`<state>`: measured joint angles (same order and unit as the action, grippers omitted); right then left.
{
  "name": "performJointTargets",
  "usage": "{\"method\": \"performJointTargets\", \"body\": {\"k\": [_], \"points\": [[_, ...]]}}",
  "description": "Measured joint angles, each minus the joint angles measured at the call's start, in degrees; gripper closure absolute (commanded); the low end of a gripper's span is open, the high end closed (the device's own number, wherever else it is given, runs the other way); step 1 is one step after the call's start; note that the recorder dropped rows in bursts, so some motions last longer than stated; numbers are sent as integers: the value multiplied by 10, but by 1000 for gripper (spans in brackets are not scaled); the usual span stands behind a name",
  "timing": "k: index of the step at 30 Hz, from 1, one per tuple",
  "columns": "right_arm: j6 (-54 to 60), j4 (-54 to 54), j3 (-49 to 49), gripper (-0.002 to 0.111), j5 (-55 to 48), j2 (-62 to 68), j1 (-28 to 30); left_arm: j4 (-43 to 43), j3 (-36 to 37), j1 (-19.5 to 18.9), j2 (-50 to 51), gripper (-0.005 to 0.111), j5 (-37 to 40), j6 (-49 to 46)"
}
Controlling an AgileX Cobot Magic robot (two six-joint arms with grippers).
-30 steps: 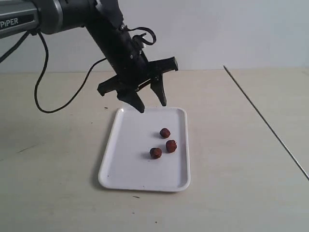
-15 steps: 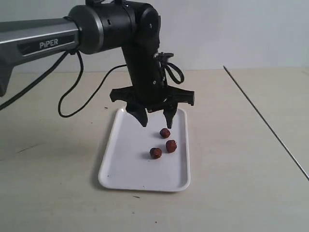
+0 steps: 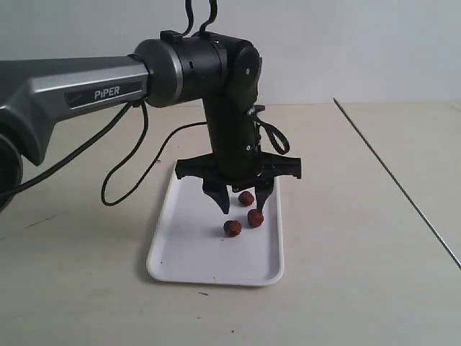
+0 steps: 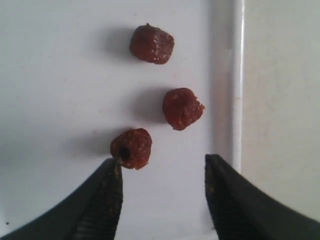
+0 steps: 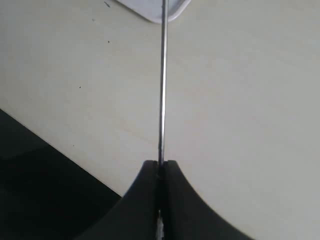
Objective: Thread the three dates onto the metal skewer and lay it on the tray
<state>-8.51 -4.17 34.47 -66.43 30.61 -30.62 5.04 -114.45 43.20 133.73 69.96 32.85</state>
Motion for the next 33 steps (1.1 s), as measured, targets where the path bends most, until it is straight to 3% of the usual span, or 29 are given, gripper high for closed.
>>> {"method": "performJointTargets", "body": {"k": [6, 33], "points": [[3, 0, 0, 108, 0, 0, 0, -13, 41, 0, 0, 55, 0, 3], [4, 0, 0, 108, -6, 0, 0, -10, 43, 0, 38, 55, 0, 18]]}}
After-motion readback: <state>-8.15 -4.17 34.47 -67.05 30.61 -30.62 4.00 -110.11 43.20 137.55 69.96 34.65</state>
